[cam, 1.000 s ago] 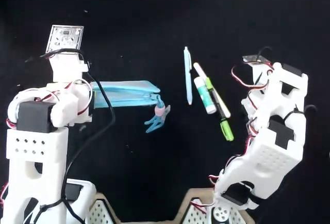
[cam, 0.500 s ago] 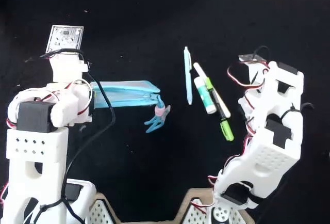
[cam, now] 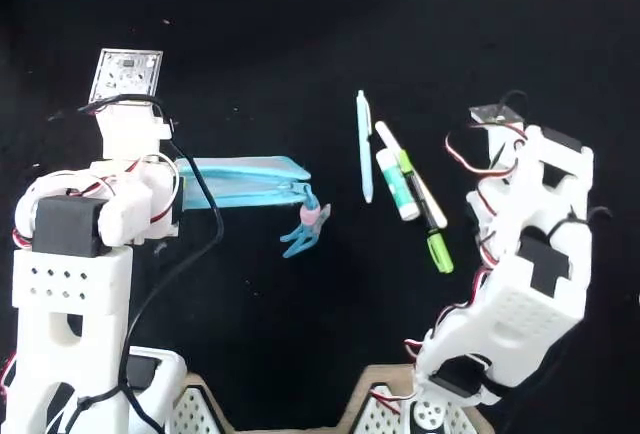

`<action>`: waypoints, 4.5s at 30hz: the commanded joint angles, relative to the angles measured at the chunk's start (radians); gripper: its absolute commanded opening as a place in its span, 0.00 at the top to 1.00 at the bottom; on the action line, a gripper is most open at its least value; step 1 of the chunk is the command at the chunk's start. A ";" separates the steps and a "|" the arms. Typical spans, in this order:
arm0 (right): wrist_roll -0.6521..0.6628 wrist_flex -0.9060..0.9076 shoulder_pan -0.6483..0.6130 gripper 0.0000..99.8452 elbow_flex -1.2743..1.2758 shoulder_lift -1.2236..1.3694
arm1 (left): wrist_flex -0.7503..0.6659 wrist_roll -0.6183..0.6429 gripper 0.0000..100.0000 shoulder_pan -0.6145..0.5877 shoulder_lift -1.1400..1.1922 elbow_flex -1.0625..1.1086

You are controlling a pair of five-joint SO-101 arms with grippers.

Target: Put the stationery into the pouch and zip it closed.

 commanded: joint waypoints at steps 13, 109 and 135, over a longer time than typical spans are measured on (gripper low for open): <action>-0.011 0.295 -0.058 0.99 0.030 -0.756 | -0.002 -0.003 0.97 0.015 0.008 0.005; -0.712 -0.293 -0.658 0.85 0.645 -1.744 | -0.002 -0.002 0.97 0.013 0.008 0.038; -0.675 -0.310 -0.497 0.85 0.208 -0.417 | -0.002 -0.002 0.97 0.013 0.008 0.038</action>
